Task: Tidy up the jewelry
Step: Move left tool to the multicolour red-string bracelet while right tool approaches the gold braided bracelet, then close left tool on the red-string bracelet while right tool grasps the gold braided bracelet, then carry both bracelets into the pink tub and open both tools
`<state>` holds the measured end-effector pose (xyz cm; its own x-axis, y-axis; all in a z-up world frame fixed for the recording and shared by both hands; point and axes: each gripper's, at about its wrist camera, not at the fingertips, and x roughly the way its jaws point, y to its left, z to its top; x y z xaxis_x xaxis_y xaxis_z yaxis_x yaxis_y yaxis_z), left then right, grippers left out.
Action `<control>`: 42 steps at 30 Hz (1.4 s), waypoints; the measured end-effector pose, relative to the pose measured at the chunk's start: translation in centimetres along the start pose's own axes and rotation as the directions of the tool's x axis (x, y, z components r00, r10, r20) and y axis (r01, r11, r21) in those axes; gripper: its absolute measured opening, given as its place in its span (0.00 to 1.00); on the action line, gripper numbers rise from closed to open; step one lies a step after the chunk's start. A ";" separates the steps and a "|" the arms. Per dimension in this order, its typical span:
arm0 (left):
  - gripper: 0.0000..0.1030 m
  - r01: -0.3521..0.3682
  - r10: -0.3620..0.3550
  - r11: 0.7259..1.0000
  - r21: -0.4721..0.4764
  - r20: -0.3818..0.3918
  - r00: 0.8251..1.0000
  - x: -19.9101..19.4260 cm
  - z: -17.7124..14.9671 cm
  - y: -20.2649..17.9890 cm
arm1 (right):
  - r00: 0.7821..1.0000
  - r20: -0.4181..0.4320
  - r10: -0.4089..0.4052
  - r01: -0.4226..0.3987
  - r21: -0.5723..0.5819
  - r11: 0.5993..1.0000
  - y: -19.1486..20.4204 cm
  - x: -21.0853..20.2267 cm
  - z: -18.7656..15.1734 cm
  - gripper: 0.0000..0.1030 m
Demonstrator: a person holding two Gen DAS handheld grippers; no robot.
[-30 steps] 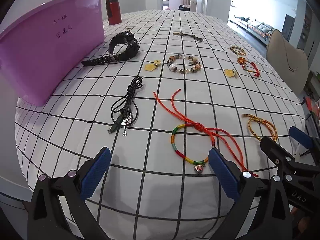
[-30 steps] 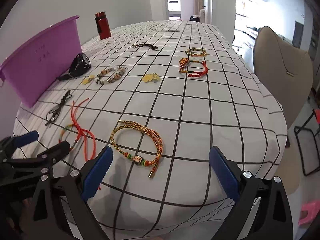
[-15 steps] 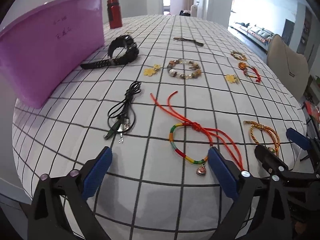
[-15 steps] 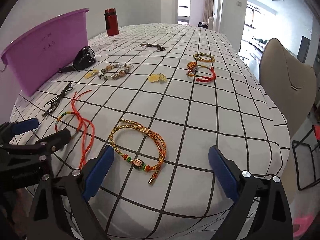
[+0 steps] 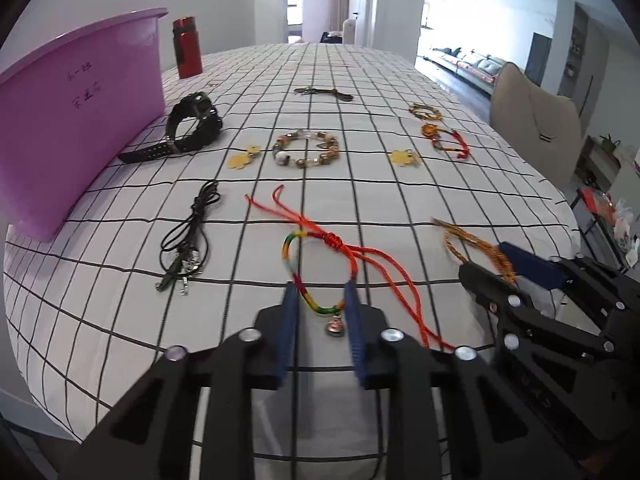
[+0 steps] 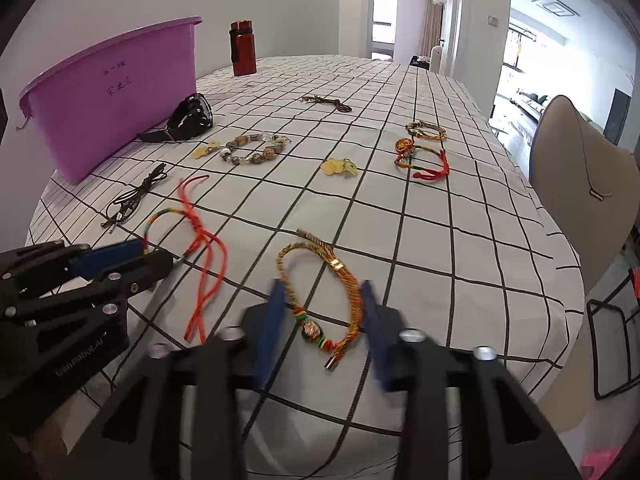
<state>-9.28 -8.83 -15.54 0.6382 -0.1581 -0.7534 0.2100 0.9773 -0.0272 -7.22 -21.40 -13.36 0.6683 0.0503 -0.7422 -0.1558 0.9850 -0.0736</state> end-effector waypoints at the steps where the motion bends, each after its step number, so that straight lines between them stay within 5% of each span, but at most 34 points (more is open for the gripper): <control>1: 0.14 0.003 -0.003 1.000 0.001 0.001 1.000 -0.1 0.0 -0.1 | 1.000 0.001 -0.001 0.001 0.001 1.000 0.0 0.0 0.0 0.19; 3: 0.12 0.003 -0.003 1.000 -0.002 0.001 1.000 -0.1 0.0 -0.2 | 1.000 0.001 -0.007 0.007 0.005 1.000 0.0 0.0 0.0 0.06; 11: 0.03 0.021 -0.021 0.999 -0.041 -0.003 1.000 -0.6 0.1 0.5 | 1.000 0.005 0.014 -0.014 0.053 0.999 -0.3 -0.4 -0.2 0.06; 25: 0.03 0.021 -0.020 0.999 -0.048 0.003 1.000 -3.4 -0.1 1.5 | 1.000 0.005 0.028 -0.029 0.067 0.997 0.7 -3.5 -0.5 0.06; 33: 0.03 0.013 -0.013 0.998 -0.068 -0.005 1.000 -7.9 2.0 2.4 | 0.998 -0.005 0.061 -0.060 0.070 0.996 0.9 -7.2 2.0 0.06; 42: 0.03 -0.072 0.074 0.989 -0.130 0.014 0.997 -15.2 5.8 5.9 | 0.992 0.009 0.125 -0.125 0.011 0.992 2.6 -11.3 7.2 0.06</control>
<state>-13.44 -1.46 -0.45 0.6626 -0.0871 -0.7439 0.0656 0.9961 -0.0582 -9.96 -18.25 -0.42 0.6500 0.1749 -0.7395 -0.2305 0.9727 0.0274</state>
